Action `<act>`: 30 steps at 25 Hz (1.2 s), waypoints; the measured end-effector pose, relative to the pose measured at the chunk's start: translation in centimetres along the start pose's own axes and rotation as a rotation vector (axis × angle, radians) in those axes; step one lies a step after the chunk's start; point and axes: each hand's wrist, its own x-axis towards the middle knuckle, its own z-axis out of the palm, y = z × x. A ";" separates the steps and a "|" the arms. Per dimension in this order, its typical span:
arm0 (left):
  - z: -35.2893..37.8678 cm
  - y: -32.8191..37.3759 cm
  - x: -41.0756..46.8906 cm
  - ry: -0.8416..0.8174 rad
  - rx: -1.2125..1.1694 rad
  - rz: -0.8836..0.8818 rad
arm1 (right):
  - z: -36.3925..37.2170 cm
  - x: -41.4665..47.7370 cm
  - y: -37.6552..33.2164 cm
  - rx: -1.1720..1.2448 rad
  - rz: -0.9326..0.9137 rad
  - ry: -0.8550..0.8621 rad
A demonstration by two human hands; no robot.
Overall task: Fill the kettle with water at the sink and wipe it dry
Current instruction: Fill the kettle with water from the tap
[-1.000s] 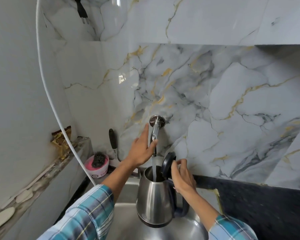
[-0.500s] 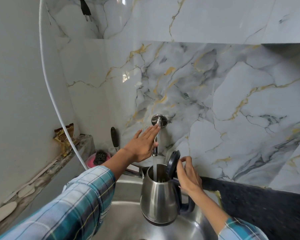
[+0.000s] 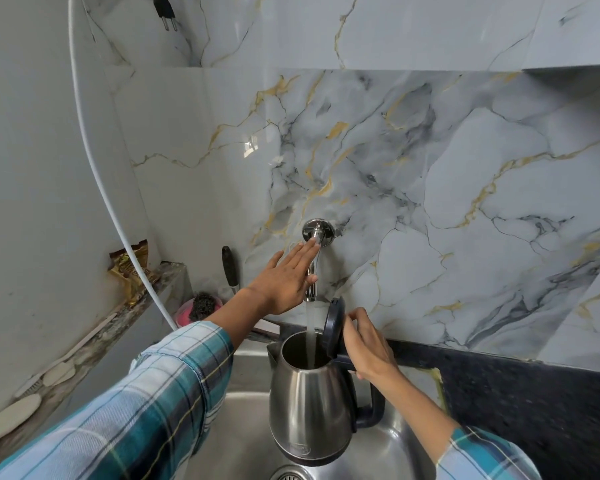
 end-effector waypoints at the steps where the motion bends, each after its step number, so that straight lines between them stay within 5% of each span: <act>1: 0.0 -0.1 -0.1 -0.002 0.001 -0.007 | 0.1 0.0 0.0 0.015 -0.005 0.002; 12: 0.7 0.9 -0.2 0.009 -0.059 -0.007 | 0.1 -0.6 0.7 0.095 0.053 0.123; 15: 1.9 1.4 -1.0 -0.005 -0.348 -0.146 | 0.5 -1.1 1.7 0.122 0.066 0.147; 18: 2.9 0.4 -2.7 -0.219 -0.825 -0.348 | 1.0 -1.4 2.7 0.149 0.063 0.156; 21: 3.1 -0.3 -3.6 -0.319 -1.168 -0.304 | 1.4 -1.4 2.9 0.134 0.038 0.145; 30: 0.9 -3.0 -2.5 -0.353 -1.313 -0.280 | 0.5 1.6 0.3 0.140 -0.039 0.136</act>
